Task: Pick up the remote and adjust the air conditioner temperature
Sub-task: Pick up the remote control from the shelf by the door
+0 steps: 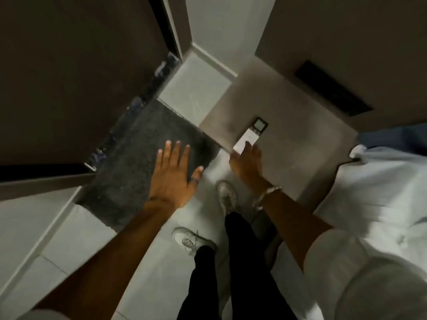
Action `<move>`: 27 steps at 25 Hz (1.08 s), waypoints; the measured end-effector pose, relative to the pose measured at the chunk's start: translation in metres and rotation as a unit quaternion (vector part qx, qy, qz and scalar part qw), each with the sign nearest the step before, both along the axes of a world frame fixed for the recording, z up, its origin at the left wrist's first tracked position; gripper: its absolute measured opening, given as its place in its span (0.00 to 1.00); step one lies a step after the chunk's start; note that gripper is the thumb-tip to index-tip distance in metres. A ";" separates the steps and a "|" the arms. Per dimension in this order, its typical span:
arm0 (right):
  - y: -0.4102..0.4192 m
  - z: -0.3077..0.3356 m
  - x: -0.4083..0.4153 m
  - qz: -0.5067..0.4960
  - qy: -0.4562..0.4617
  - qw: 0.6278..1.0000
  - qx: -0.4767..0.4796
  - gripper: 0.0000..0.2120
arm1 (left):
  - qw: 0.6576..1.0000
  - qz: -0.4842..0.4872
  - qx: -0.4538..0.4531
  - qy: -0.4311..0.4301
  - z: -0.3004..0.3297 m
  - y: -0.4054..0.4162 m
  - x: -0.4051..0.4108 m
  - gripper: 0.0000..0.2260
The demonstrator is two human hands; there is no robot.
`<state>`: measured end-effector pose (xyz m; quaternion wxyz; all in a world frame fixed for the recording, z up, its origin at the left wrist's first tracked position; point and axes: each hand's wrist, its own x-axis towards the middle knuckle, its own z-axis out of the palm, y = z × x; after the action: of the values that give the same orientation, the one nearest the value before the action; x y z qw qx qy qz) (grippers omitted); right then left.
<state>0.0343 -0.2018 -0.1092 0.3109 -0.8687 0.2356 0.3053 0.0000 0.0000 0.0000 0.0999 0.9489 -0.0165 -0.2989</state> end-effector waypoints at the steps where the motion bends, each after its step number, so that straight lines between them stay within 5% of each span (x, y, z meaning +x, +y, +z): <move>1: -0.004 -0.026 0.013 -0.028 -0.011 0.999 -0.009 0.37 | 1.000 -0.008 -0.001 0.009 -0.028 -0.003 0.009 0.35; 4: -0.016 -0.088 0.046 -0.144 -0.025 0.988 -0.046 0.45 | 1.000 0.002 -0.022 0.017 -0.095 -0.008 0.024 0.37; 8: -0.018 -0.135 0.067 -0.170 -0.014 0.978 -0.118 0.53 | 0.999 0.009 -0.037 -0.008 -0.148 -0.001 0.000 0.34; 13: -0.002 -0.105 0.071 -0.256 -0.023 0.966 0.014 0.32 | 0.998 0.040 -0.045 -0.030 -0.119 0.015 -0.008 0.32; 16: 0.023 -0.040 0.054 -0.271 -0.050 0.946 0.171 0.27 | 0.993 0.056 -0.038 -0.093 -0.055 0.029 0.010 0.32; 20: 0.077 0.107 0.047 -0.167 -0.076 0.931 0.317 0.28 | 0.972 0.050 -0.004 -0.231 0.087 0.059 0.033 0.32; 27: 0.173 0.386 0.033 0.020 -0.182 0.845 0.502 0.25 | 0.855 0.083 0.102 -0.503 0.365 0.149 -0.002 0.33</move>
<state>0.0676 -0.0291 0.2769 0.7359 -0.6381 -0.0280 0.2248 -0.0017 0.1493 0.3649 0.0053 0.9726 0.0445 0.2281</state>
